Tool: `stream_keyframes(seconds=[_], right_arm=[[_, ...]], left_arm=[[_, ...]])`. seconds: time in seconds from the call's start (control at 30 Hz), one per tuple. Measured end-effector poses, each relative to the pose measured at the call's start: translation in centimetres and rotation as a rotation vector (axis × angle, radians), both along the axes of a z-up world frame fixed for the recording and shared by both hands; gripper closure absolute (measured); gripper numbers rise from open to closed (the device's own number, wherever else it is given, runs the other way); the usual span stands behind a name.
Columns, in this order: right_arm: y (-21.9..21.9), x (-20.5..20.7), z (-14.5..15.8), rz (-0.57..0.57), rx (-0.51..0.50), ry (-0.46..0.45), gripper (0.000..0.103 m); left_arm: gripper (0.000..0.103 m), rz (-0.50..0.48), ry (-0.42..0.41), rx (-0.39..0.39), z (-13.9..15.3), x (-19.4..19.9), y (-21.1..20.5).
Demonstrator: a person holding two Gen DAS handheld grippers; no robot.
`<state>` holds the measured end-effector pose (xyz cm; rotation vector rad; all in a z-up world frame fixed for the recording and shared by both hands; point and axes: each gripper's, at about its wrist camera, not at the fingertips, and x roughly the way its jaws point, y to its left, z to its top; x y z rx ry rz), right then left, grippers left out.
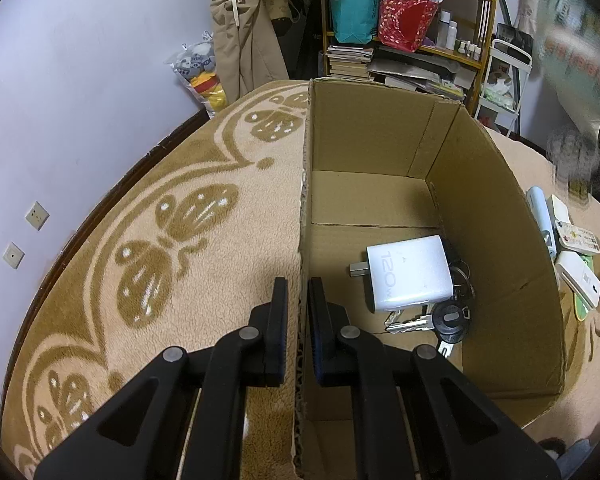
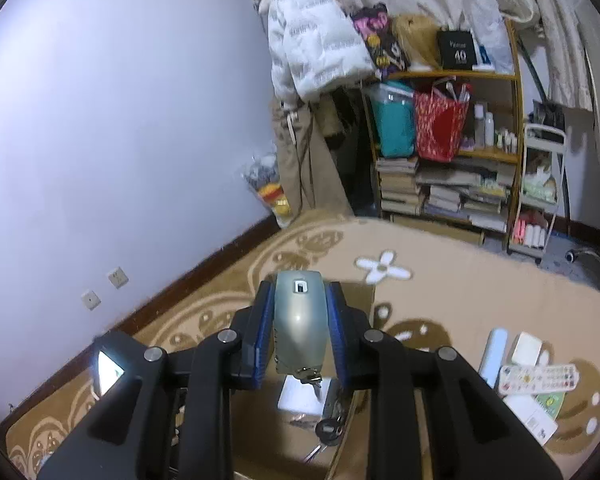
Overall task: Organize rigid objects
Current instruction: 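Carry the tin with the right tool over the box, then open the right tool to drop the tin into the box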
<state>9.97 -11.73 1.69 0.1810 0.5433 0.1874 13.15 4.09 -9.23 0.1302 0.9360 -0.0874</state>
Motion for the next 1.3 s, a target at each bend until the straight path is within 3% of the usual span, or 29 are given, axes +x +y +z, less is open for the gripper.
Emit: stream_keyframes(seconds=[0.53,0.63,1.0,1.07,1.13,1.2,1.3], right_arm=[[1.4,1.9,-9.5,0.006,-0.027,0.261,0.075],[1.8,1.9,-10.1,-0.005,-0.084,0.271,0.075],[1.5,1.7,-10.1,-0.009,-0.071,0.261,0.073],[1.3,1.7,-9.6,-0.013,-0.074,0.255,0.061],[1.0,1.7,-9.2,-0.02,-0.077,0.253,0.039],[0.4,1.4,-8.7,-0.037,-0.073,0.236,0.035],[-0.6,1.3,-8.0,-0.055,-0.072,0.224,0.02]], left_arm=[[0.093,0.0,0.002,-0.009,0.1,0.0,0.0],[0.093,-0.001,0.001,-0.007,0.0,0.0,0.0],[0.093,-0.002,0.003,-0.014,0.0,-0.2,-0.1],[0.093,-0.004,0.003,-0.014,0.0,-0.2,-0.1],[0.093,-0.003,0.002,-0.013,0.0,-0.2,-0.1],[0.093,-0.003,0.004,-0.013,0.0,-0.2,-0.1],[0.093,-0.003,0.005,-0.014,0.0,-0.2,-0.2]])
